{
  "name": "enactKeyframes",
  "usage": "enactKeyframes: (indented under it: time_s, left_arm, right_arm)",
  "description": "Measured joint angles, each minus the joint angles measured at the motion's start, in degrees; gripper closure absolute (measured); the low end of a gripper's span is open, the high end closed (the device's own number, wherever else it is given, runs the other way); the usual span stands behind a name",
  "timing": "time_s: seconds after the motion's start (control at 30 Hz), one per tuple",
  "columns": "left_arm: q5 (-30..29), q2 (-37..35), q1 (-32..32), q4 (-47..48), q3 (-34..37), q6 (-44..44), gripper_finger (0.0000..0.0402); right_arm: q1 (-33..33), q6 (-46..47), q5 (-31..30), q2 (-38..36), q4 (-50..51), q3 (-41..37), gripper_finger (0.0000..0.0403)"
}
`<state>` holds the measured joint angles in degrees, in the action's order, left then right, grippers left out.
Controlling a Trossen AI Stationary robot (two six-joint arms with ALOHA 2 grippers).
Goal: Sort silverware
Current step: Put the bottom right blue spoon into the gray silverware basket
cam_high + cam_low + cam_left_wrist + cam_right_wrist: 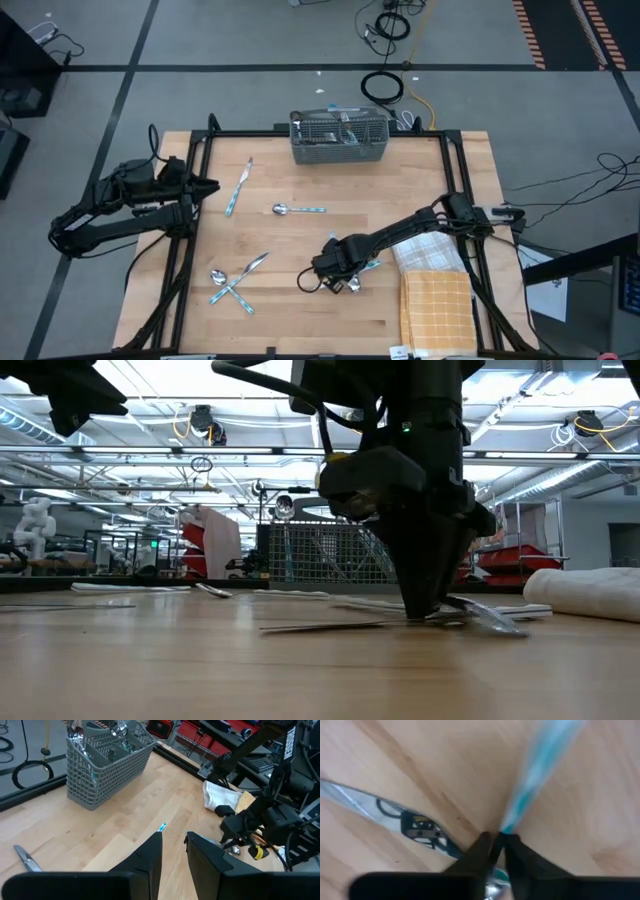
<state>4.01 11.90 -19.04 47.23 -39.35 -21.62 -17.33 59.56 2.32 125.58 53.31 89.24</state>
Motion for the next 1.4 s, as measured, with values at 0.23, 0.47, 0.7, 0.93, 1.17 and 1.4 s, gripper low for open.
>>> enactKeyframes:
  time_s: [0.23, 0.47, 0.7, 0.93, 1.17, 1.4]
  left_arm:
    - [0.00, 0.00, -0.01, -0.01, 0.00, 0.14, 0.0307]
    - [-0.26, 0.00, -0.01, -0.03, 0.00, 1.57, 0.0307]
    - [-0.44, 0.00, 0.00, -0.04, 0.00, 2.54, 0.0307]
    - [-0.87, 0.00, -0.01, -0.03, 0.00, 2.55, 0.0307]
    - [-1.42, 0.00, 0.01, -0.03, 0.00, 2.51, 0.0307]
    - [-4.14, 0.00, -0.01, -0.08, 0.00, 2.45, 0.0307]
  right_arm:
    - [0.07, -1.03, -0.90, -2.38, 0.27, -0.27, 0.0399]
    - [3.87, -7.57, -7.78, -8.51, 9.36, 4.55, 0.0401]
    - [13.11, -29.37, -16.98, -10.36, 16.72, 19.76, 0.0402]
    - [24.12, -55.09, -36.91, -10.45, 24.76, 34.82, 0.0403]
    - [30.39, -100.79, -61.37, -9.87, 18.81, 37.98, 0.0403]
    - [32.14, -136.31, -71.29, -4.77, 8.17, 37.93, 0.0403]
